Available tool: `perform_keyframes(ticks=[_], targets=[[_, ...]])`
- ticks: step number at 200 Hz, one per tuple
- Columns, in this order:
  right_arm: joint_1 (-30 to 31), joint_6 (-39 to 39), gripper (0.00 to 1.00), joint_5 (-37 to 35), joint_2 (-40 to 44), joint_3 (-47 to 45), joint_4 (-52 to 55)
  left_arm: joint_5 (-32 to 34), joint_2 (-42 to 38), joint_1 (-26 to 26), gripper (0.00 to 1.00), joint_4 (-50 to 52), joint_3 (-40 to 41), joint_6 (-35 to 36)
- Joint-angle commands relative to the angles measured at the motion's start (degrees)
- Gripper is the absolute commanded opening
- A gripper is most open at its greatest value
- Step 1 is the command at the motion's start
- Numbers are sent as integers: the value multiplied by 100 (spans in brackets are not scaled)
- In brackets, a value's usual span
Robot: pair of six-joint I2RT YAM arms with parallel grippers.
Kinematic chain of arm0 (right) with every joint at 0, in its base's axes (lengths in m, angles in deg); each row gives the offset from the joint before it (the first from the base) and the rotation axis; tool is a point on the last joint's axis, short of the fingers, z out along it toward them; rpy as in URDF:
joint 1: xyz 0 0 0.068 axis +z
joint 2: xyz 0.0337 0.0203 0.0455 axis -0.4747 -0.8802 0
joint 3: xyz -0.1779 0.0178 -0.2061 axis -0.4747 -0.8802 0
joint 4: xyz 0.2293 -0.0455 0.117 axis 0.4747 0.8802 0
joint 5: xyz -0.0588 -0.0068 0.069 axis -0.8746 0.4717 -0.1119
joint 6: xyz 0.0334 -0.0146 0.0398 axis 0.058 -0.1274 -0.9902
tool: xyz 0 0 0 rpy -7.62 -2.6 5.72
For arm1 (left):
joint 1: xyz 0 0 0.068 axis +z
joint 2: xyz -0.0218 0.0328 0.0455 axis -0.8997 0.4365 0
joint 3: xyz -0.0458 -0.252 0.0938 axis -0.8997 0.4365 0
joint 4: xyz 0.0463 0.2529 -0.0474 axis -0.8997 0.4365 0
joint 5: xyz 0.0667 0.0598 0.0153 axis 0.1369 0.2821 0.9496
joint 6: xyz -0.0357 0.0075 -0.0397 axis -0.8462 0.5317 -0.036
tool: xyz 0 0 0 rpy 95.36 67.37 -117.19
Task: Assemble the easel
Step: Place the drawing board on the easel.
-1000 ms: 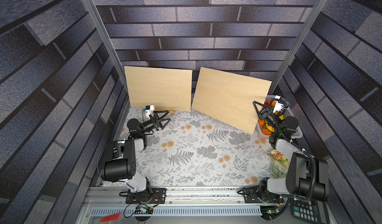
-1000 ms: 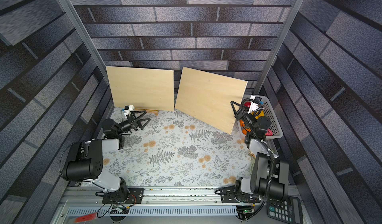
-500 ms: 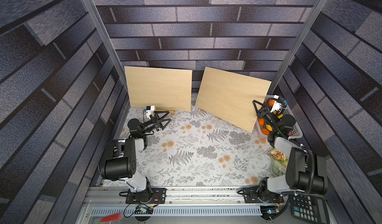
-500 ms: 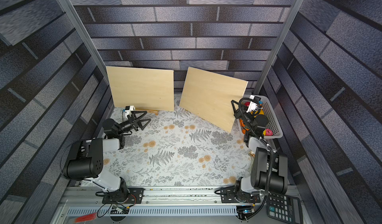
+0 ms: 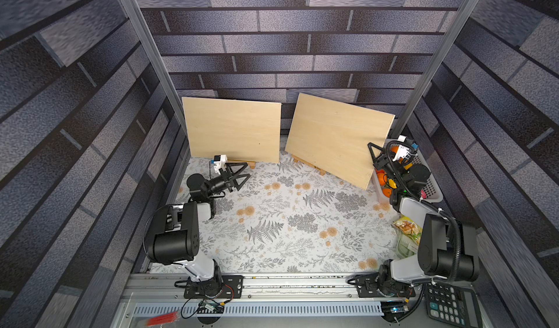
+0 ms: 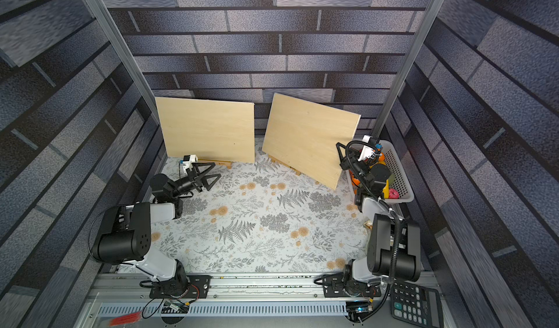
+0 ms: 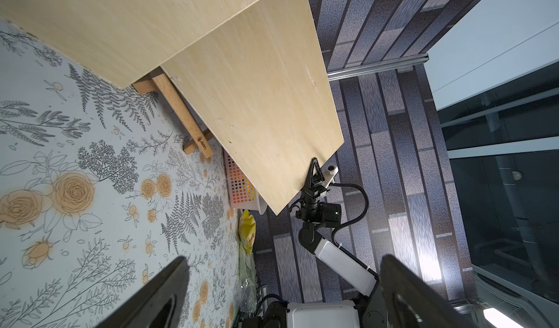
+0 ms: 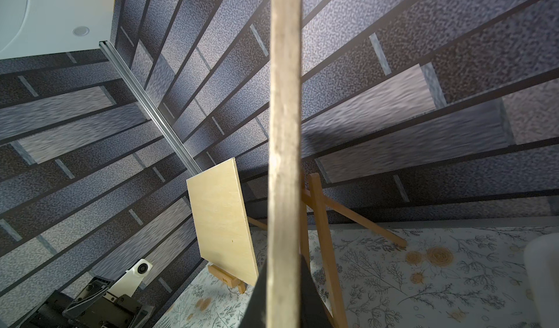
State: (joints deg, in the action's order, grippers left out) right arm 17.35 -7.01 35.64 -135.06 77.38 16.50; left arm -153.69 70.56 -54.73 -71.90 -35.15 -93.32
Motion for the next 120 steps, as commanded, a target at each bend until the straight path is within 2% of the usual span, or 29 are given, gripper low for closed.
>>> perform_keyframes(ticks=[1,52,120], targets=[[25,-32,0,-462,81,566,-1315,-110,77,-18,100,-107,44,121],[33,241,0,-150,-111,509,-1312,-140,69,-23,100,-48,118,211],[67,1250,0,128,-24,-202,-1313,-145,163,-36,100,-76,114,269]])
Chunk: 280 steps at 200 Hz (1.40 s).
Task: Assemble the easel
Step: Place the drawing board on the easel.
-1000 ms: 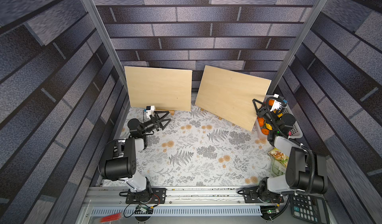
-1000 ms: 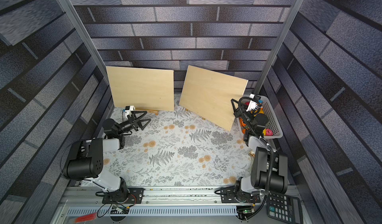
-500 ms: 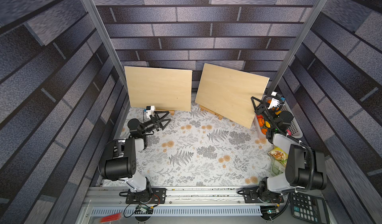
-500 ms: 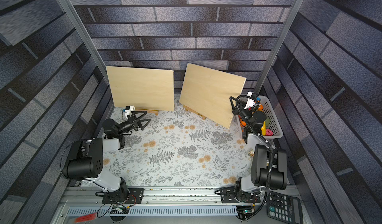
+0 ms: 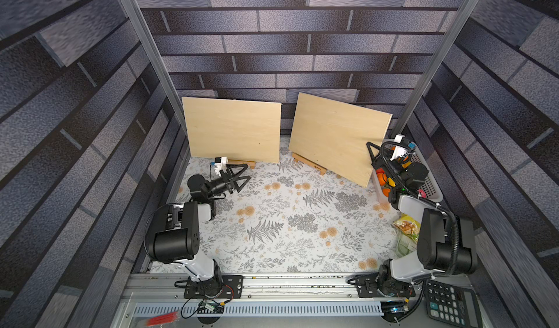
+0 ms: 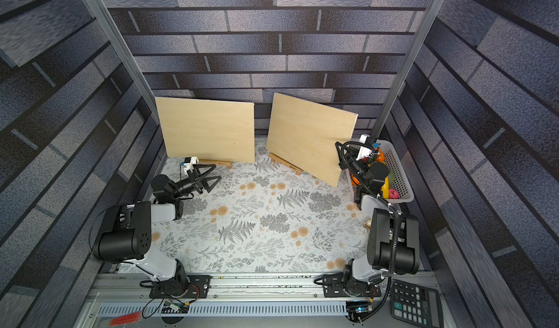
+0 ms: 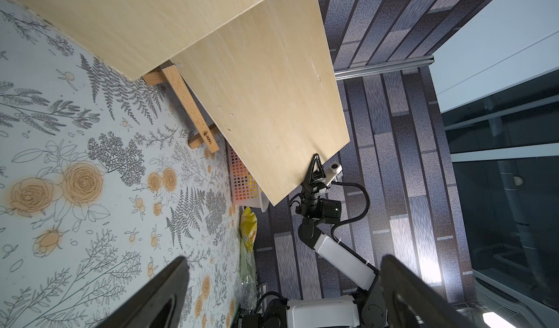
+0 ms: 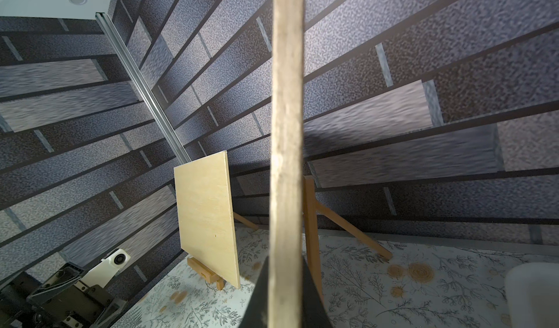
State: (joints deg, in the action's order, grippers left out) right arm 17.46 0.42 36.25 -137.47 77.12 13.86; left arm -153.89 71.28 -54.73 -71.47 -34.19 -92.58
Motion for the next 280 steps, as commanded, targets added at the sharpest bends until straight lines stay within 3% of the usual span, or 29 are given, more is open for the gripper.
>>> perform_keyframes(ticks=[1,42,64,83,166,194,232,237,280], targets=[[53,534,0,66,219,-191,-1050,-125,90,-39,100,-117,18,197],[74,827,0,-2,140,-624,-1050,-132,185,-42,100,-142,-51,172],[77,964,29,-39,165,-779,-1048,-133,249,-59,100,-175,-105,150],[77,967,38,14,127,-825,-1047,-135,293,-69,100,-241,-166,99],[76,1176,40,-49,-13,-931,-1046,-133,365,-70,100,-238,-156,131],[77,1116,70,-228,137,-1006,-1049,-133,329,-77,100,-238,-149,137],[78,932,90,-433,377,-1172,-1042,-113,329,-77,100,-241,-206,154],[74,876,100,-451,388,-1181,-1042,-111,331,-77,100,-238,-216,153],[77,404,100,-727,326,-1300,-1042,-124,363,-84,100,-238,-262,154]])
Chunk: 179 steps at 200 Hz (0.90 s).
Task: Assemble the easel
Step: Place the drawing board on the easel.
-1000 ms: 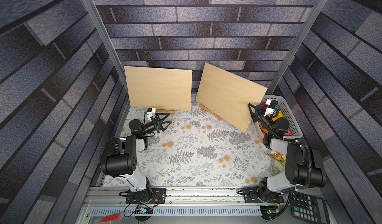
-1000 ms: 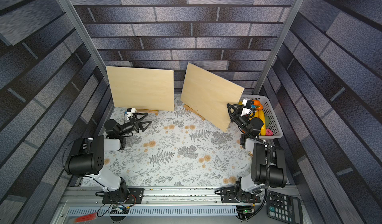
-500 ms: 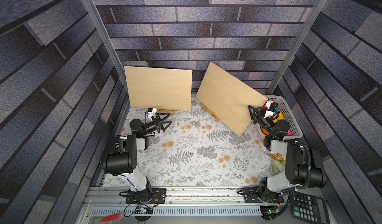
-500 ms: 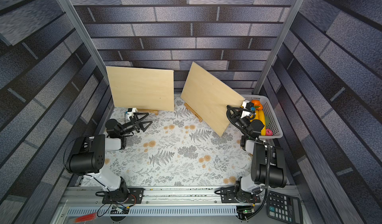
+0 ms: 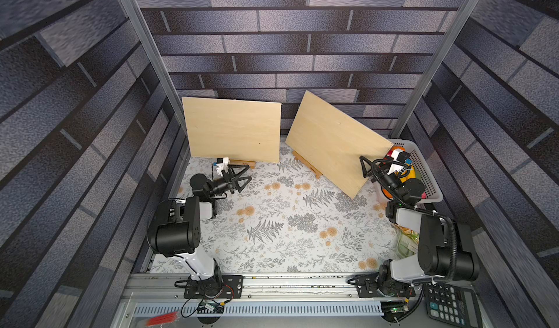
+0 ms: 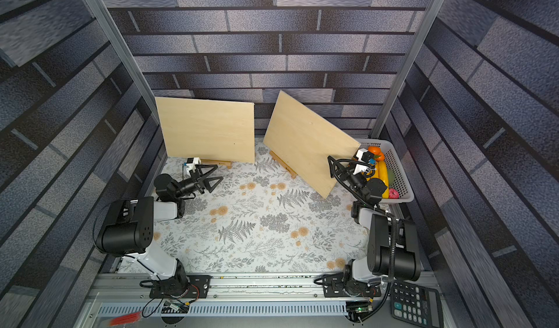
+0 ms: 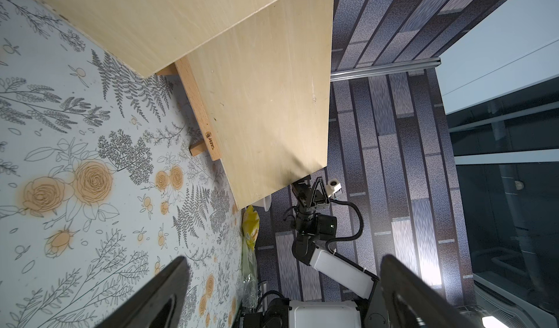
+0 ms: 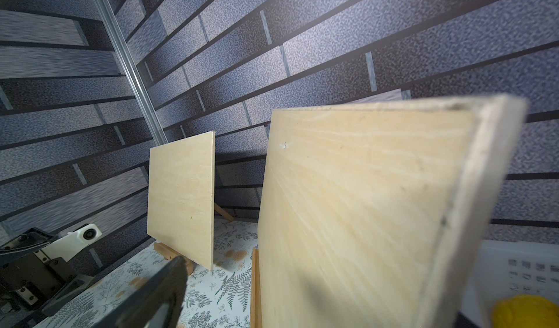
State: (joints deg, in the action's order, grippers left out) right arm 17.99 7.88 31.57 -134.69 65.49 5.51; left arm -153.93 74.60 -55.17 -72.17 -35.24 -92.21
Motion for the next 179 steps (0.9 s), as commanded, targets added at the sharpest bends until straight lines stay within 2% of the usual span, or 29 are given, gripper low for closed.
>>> perform_keyframes(ticks=[1,68,93,118,136,161,179], targets=[[24,-355,100,-276,53,-144,-207,-120,30,-37,100,-168,-158,113],[14,-1093,100,-1568,476,-572,-170,-64,-32,10,100,-168,-249,192],[16,-1045,100,-1585,1213,-644,694,-25,-98,32,100,-168,-290,253],[15,-757,100,-1554,2320,-583,2268,21,-146,69,100,-169,-299,318],[3,-501,100,-1767,3242,-446,3820,84,-180,97,100,-168,-299,360],[0,-699,100,-2828,4337,124,6558,184,-260,150,100,-159,-337,411],[5,-966,100,-3578,4735,873,8769,248,-367,145,100,85,-436,581]])
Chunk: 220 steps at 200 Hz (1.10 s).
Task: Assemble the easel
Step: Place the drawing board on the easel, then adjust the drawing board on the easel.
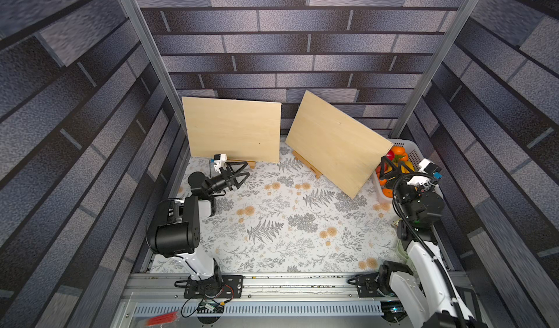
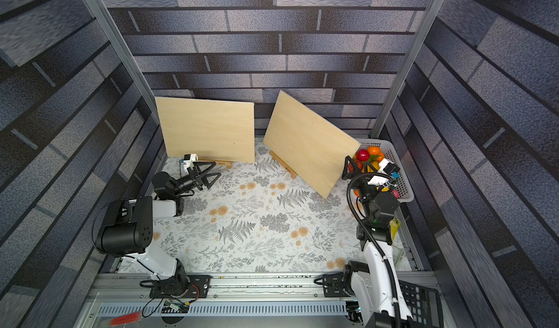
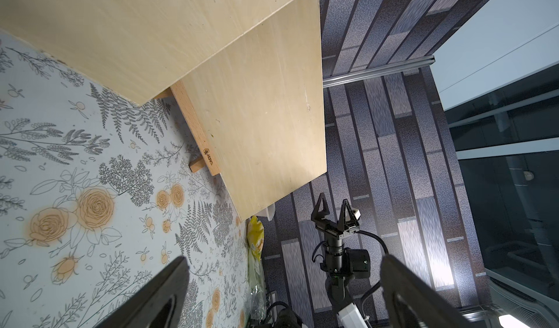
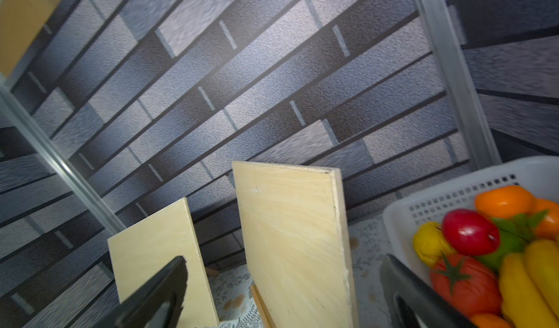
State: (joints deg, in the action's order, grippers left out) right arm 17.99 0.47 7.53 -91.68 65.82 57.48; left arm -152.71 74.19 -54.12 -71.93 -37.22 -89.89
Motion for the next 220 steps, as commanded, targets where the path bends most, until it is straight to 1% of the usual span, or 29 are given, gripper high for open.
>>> perform_keyframes(ticks=[1,16,34,49,56,59,71,77,87,88,105,111,126,141,149,160,186,201,220], targets=[[2,-239,100,-1202,442,886,3702,135,-334,43,100,84,-239,359],[6,-404,100,-1302,247,1599,5282,319,-440,40,100,517,-276,614],[6,-546,100,-1029,-348,2429,6811,593,-603,46,100,1201,-290,1054],[1,-490,100,-744,-929,3050,7741,853,-778,46,100,1865,-264,1459],[-2,-508,100,-769,-1153,3204,8111,1002,-880,38,100,2241,-242,1687],[0,-523,100,-790,-1236,3435,8258,1066,-939,38,100,2415,-229,1789],[1,-545,100,-854,-1514,3758,8632,1331,-1158,36,100,3157,-189,2175],[2,-537,100,-861,-1618,3898,8740,1473,-1269,33,100,3515,-173,2385],[5,-563,100,-901,-1710,4084,8813,1745,-1482,44,100,4397,-172,2767],[6,-570,100,-907,-1711,4090,8811,1841,-1514,45,100,4445,-171,2812],[2,-617,100,-1115,-1786,4290,8805,2350,-1845,-28,100,5802,-240,3516],[6,-599,100,-1177,-1877,4377,8842,2511,-1926,-73,100,6316,-350,3864],[5,-539,100,-1223,-2192,4611,9020,3091,-2109,-284,100,7978,-780,4936],[-1,-525,100,-1156,-2481,4789,9107,3673,-2223,-542,100,9129,-1178,5722],[5,-514,100,-1149,-2616,4890,9128,3953,-2272,-648,100,9439,-1330,5940],[2,-472,100,-1204,-2816,5051,9202,4176,-2310,-751,100,9679,-1453,6091],[2,-296,100,-1355,-3200,5302,9317,4631,-2580,-971,100,9738,-1457,6172],[4,-230,100,-1392,-3290,5307,9219,4771,-2739,-997,100,9724,-1444,6100],[-1,-179,100,-1251,-3441,5234,8996,4731,-2791,-1000,100,9805,-1514,6115]])
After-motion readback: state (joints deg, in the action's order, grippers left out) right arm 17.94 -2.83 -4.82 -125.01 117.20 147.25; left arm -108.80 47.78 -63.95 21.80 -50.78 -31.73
